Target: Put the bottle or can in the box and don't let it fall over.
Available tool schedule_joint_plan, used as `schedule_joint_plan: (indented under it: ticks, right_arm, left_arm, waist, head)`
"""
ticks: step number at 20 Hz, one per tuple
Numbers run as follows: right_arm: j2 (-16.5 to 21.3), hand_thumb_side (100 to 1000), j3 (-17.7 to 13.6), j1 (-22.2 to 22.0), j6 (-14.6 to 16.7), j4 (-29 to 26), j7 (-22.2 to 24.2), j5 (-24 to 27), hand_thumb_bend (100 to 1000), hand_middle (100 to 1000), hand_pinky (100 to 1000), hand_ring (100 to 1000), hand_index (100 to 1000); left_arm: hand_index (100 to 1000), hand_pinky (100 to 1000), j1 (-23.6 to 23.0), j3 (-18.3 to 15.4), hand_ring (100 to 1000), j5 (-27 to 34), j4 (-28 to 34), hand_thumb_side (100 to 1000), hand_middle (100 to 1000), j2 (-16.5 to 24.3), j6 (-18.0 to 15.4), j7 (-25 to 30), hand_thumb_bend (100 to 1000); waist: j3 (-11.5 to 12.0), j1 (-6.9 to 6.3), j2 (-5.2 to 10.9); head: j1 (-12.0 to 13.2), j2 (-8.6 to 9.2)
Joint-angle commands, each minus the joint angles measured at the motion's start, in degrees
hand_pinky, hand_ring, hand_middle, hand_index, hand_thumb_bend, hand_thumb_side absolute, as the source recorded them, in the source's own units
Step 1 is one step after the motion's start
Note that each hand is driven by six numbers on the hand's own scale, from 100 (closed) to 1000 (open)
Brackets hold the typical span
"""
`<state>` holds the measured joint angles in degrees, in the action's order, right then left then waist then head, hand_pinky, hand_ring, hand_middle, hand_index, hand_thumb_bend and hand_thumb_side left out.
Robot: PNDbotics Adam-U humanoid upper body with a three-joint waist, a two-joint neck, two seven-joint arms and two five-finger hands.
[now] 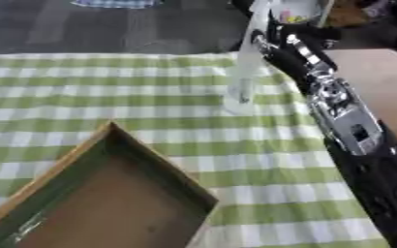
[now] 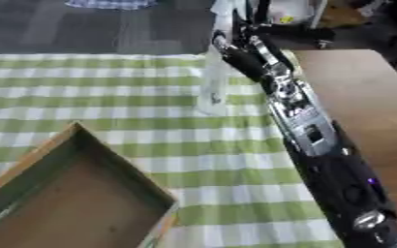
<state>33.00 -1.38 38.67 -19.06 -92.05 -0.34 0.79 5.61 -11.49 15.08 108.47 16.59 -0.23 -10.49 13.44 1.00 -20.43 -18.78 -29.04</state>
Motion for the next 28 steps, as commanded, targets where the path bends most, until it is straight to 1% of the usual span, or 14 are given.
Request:
schedule_joint_plan:
  ticks: [1,28]
  right_arm:
    - [0.86,669,-0.30,1.13,-0.34,-1.17,-0.02,-0.30,100,1000,976,1000,1000]
    - [-0.53,666,0.80,4.23,-1.58,0.72,0.85,-2.94,100,1000,974,1000,1000]
  left_arm:
    - [796,1000,0.37,-0.12,633,-0.09,0.66,864,812,0.96,-0.08,0.29,183]
    - [797,1000,0.33,-0.07,639,-0.12,0.65,864,815,0.76,-0.12,0.84,182]
  waist:
    - [-0.05,-0.11,0.96]
    - [0.26,-0.22,0.87]
  head:
    - [-0.14,0.56]
    - [-0.59,1.27]
